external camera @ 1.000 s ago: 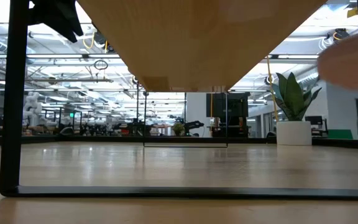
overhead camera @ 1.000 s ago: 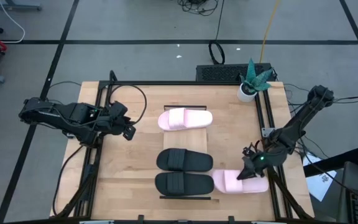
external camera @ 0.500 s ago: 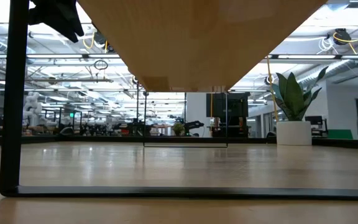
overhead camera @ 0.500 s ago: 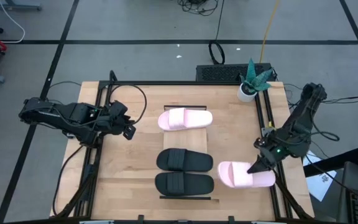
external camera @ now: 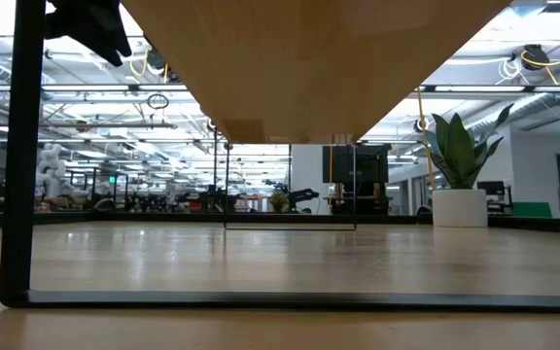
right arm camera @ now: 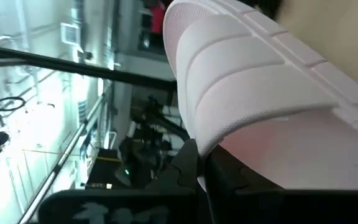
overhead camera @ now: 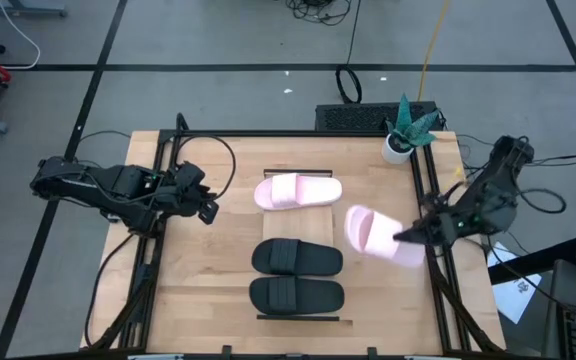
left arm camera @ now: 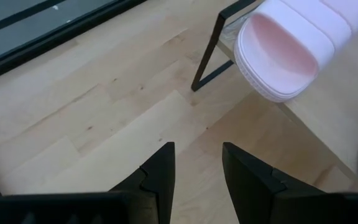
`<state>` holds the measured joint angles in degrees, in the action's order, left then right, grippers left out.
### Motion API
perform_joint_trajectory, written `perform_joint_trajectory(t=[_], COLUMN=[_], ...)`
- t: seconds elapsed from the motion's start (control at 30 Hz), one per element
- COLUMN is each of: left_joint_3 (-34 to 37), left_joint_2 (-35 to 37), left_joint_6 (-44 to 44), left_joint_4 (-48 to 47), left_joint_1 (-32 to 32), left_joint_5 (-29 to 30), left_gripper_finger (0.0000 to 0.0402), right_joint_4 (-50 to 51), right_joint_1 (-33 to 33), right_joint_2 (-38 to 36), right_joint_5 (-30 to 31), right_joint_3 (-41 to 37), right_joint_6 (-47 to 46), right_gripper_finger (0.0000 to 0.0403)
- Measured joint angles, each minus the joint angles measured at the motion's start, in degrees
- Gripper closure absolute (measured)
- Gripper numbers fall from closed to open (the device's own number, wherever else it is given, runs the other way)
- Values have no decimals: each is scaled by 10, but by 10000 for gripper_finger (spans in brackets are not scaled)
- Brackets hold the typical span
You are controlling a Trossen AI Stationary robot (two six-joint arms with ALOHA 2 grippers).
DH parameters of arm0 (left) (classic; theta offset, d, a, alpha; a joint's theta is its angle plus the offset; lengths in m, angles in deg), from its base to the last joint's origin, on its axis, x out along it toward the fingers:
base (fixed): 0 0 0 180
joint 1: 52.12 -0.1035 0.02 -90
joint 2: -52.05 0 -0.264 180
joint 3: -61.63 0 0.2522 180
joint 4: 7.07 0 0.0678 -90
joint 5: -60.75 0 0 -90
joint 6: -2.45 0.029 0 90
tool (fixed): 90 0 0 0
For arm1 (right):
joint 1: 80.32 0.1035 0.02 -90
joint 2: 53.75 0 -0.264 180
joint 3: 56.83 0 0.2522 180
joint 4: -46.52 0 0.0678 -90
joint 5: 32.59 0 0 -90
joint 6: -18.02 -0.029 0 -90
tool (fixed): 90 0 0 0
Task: Pick and place slides into the shelf
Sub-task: Put the pink slides on the shelf
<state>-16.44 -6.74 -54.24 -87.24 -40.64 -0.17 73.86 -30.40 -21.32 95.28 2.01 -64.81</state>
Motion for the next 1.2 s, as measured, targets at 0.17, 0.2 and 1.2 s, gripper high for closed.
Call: perform_joint_trajectory(t=[0.17,0.2,1.2], left_joint_3=[0,0,0], left_joint_2=[0,0,0], left_joint_6=[-12,-15,-19], left_joint_4=[0,0,2], left_joint_1=[0,0,0], left_joint_5=[-3,-4,-6], left_gripper_finger=[272,272,272], right_joint_4=[9,20,95], right_joint_1=[-62,-73,-612], right_joint_2=[23,32,406], right_joint_5=[-17,-23,-907], right_joint_3=[85,103,310], right_joint_6=[72,67,-22], right_gripper_finger=[403,403,403])
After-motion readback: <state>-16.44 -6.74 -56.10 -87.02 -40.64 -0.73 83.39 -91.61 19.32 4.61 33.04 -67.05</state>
